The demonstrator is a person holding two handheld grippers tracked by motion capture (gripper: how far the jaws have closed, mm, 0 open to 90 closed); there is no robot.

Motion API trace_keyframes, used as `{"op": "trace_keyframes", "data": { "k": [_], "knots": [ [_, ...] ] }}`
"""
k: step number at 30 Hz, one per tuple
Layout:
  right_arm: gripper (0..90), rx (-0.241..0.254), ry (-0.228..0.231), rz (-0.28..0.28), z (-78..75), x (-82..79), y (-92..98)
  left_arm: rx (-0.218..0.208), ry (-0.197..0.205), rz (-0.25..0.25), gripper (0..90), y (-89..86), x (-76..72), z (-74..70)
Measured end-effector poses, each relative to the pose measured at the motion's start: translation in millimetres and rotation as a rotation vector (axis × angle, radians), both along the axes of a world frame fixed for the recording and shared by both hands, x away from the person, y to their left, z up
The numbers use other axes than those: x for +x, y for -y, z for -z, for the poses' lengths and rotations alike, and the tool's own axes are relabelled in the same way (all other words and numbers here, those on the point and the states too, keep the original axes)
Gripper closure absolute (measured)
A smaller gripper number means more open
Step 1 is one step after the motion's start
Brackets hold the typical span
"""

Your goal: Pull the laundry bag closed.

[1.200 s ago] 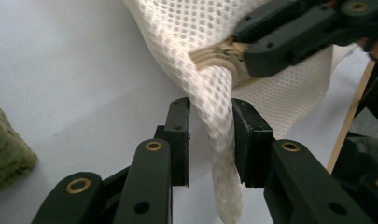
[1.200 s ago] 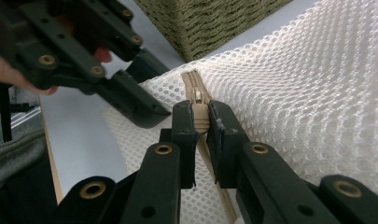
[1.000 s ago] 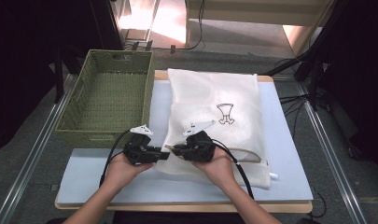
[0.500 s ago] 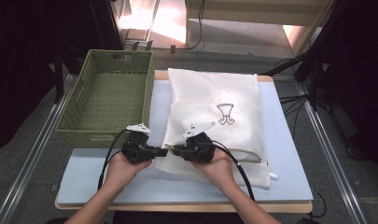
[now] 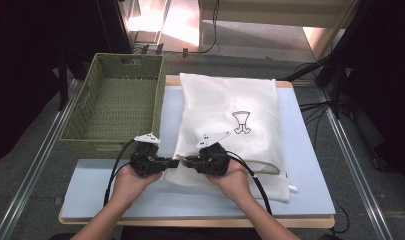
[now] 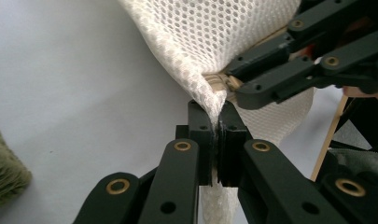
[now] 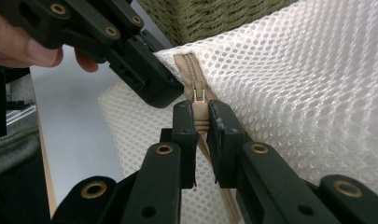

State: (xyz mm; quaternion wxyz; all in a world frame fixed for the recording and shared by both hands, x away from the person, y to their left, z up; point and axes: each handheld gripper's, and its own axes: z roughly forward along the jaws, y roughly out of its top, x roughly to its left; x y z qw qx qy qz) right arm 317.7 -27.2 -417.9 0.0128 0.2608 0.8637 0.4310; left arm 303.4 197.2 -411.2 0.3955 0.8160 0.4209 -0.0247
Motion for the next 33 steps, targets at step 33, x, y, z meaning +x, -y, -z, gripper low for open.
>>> {"op": "trace_keyframes", "data": {
  "k": [33],
  "knots": [
    [83.7,-0.074,0.011,-0.023,0.1,-3.3,3.0,-0.029,-0.006,-0.010,87.9,-4.6,-1.3,-2.9]
  ]
}}
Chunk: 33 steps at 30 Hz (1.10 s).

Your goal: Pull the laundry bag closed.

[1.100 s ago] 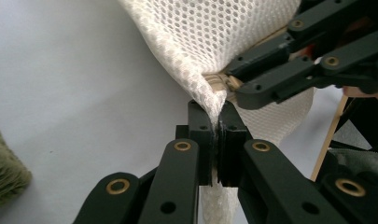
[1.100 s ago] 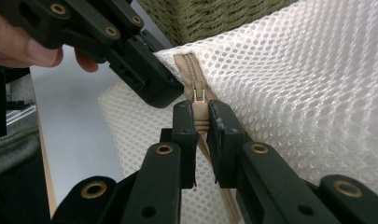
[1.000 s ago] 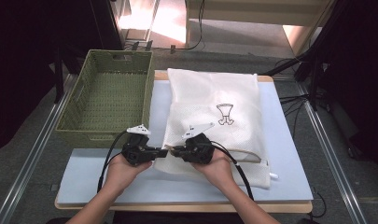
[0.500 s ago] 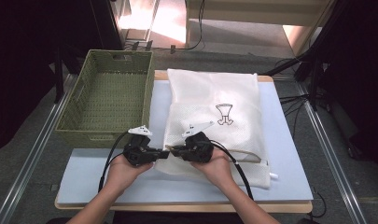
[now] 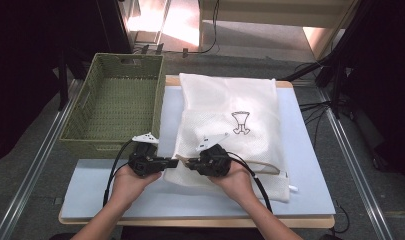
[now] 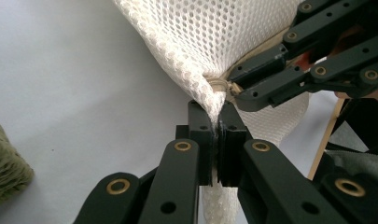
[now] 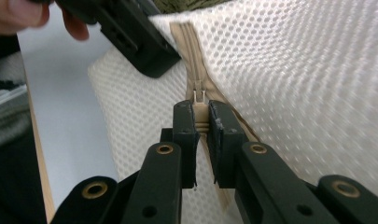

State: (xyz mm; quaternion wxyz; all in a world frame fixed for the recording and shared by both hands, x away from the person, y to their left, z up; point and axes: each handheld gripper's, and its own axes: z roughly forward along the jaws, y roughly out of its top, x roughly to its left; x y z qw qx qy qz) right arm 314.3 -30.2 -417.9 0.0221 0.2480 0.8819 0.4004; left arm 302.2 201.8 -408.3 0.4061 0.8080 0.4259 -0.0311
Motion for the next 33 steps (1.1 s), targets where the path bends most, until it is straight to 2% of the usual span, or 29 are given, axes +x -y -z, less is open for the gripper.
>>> {"op": "trace_keyframes", "data": {
  "k": [7,11,15,18,23,27,33],
  "knots": [
    [83.7,-0.047,0.008,-0.002,-5.1,-5.9,8.5,0.011,0.020,-0.024,88.1,-2.8,-0.8,-1.6],
    [83.6,-0.058,-0.008,0.012,-8.0,-5.3,23.0,-0.006,0.011,-0.040,88.1,-7.7,0.4,0.2],
    [83.5,-0.043,-0.031,0.002,-10.3,-4.7,35.9,-0.004,0.020,-0.026,87.9,-5.8,-1.0,-0.1],
    [83.5,-0.039,-0.026,-0.012,-11.5,-5.7,38.5,0.009,0.029,-0.025,87.9,-4.6,-1.6,0.0],
    [83.5,-0.029,-0.036,-0.013,-12.7,-5.0,43.7,0.006,0.034,-0.025,88.0,-4.2,-2.4,0.0],
    [83.4,-0.024,-0.038,-0.018,-13.0,-4.2,48.8,0.033,0.043,-0.025,88.0,-4.6,-2.6,0.2],
    [83.4,-0.019,-0.038,-0.006,-17.1,-4.5,71.4,0.039,0.036,-0.022,87.9,-5.5,-2.0,1.9]
  ]
}}
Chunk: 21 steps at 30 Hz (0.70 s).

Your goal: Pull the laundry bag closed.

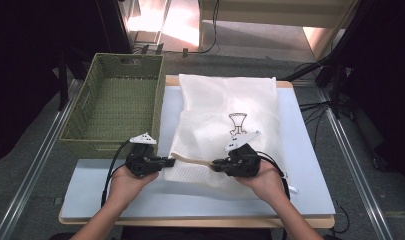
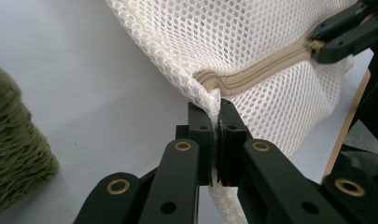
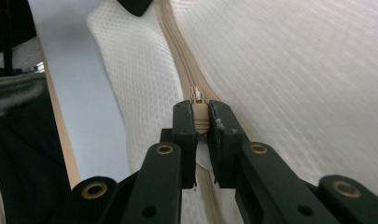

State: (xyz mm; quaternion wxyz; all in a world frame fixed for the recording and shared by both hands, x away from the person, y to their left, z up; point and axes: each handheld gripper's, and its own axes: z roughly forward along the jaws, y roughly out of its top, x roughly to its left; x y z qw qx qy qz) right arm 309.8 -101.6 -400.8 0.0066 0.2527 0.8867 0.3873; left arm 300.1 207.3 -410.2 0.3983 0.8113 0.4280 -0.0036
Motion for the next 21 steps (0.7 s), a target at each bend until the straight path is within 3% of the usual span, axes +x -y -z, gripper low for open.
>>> {"op": "trace_keyframes", "data": {
  "k": [9,21],
  "knots": [
    [83.3,0.028,0.001,0.044,-3.7,-1.6,45.1,-0.006,0.001,0.001,87.9,0.2,0.2,1.2],
    [83.3,0.020,-0.004,0.025,-4.6,-3.9,47.0,0.002,0.003,0.006,87.8,-0.7,0.6,1.5]
  ]
}}
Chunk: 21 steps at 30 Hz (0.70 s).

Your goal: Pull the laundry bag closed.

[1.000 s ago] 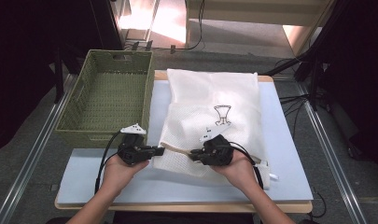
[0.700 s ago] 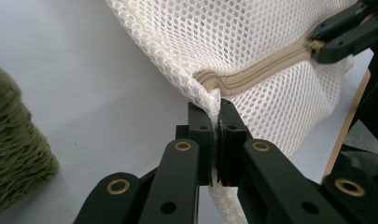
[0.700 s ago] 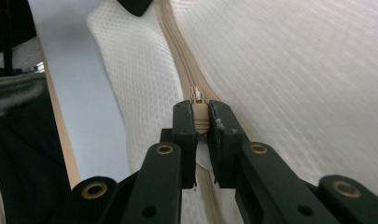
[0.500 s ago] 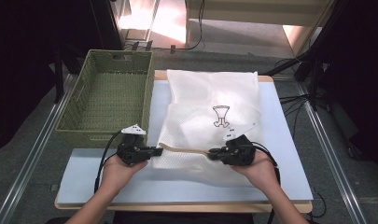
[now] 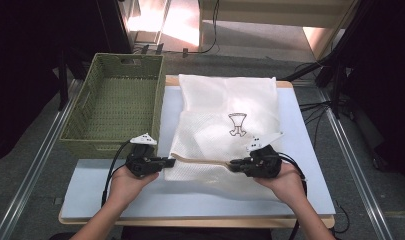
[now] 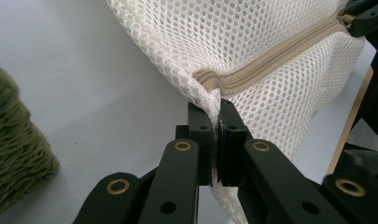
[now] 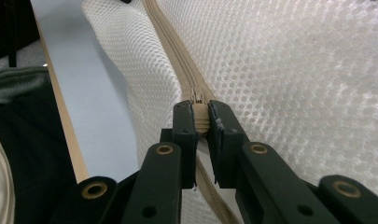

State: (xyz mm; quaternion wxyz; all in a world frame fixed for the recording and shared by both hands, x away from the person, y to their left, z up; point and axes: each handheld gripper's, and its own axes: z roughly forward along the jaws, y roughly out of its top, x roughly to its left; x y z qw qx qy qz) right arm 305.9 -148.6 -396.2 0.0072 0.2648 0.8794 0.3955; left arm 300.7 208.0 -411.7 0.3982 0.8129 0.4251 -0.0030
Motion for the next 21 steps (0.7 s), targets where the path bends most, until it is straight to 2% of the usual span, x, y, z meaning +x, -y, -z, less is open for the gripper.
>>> {"op": "trace_keyframes", "data": {
  "k": [6,15,21],
  "knots": [
    [83.3,0.000,-0.005,0.011,-0.6,-2.4,8.6,-0.007,-0.006,-0.003,87.7,-0.1,0.1,1.0],
    [83.3,-0.008,-0.002,0.011,0.6,-1.9,11.8,0.017,0.001,0.003,87.7,0.5,-0.3,1.0],
    [83.2,-0.003,-0.016,0.037,0.6,-3.3,21.8,0.018,-0.009,0.007,87.7,0.4,-0.9,2.8]
  ]
}}
